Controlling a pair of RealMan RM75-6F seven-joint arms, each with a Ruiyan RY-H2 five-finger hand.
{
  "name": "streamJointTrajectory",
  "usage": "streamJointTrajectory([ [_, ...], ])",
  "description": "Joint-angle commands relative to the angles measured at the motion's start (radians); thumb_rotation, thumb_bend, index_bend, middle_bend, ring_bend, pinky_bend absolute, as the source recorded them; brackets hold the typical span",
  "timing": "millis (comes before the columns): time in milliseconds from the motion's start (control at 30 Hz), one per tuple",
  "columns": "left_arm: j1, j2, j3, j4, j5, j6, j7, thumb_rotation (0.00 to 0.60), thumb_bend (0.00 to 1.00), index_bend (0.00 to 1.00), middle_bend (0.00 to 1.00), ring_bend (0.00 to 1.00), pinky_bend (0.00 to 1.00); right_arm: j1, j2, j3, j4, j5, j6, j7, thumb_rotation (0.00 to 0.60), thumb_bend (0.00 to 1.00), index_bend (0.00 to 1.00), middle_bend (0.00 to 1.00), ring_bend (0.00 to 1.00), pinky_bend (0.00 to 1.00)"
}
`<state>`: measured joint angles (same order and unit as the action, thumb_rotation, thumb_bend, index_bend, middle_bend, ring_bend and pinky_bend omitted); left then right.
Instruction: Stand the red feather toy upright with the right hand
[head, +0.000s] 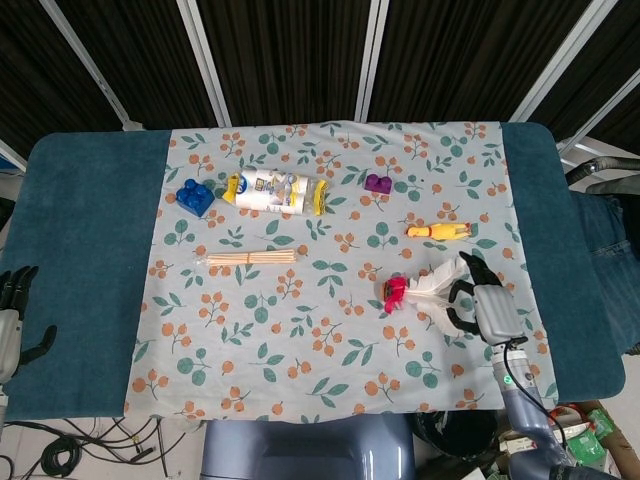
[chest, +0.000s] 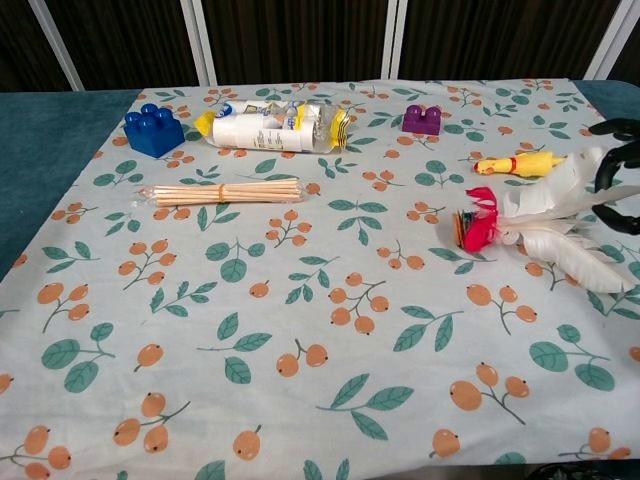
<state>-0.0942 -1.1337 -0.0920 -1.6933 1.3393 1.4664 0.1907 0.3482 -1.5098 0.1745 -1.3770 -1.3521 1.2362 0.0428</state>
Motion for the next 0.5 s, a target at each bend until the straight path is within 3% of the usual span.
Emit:
streamJointTrajectory([
  [33, 0.000, 0.000, 0.000, -0.001, 0.000, 0.000, -0.001, 0.600, 0.32, 0.03, 0.06, 0.01, 0.05, 0.016, 0.014, 0.007, -0.023, -0.015, -0.003, -0.021, 0.600, 0.37, 0.62, 0.04, 0.00, 0.15],
  [500, -0.001, 0.004, 0.000, 0.000, -0.001, -0.004, -0.007, 0.600, 0.33, 0.03, 0.06, 0.01, 0.05, 0.087, 0.084, 0.034, -0.158, -0.007, -0.064, -0.209, 0.600, 0.37, 0.62, 0.04, 0.00, 0.15],
])
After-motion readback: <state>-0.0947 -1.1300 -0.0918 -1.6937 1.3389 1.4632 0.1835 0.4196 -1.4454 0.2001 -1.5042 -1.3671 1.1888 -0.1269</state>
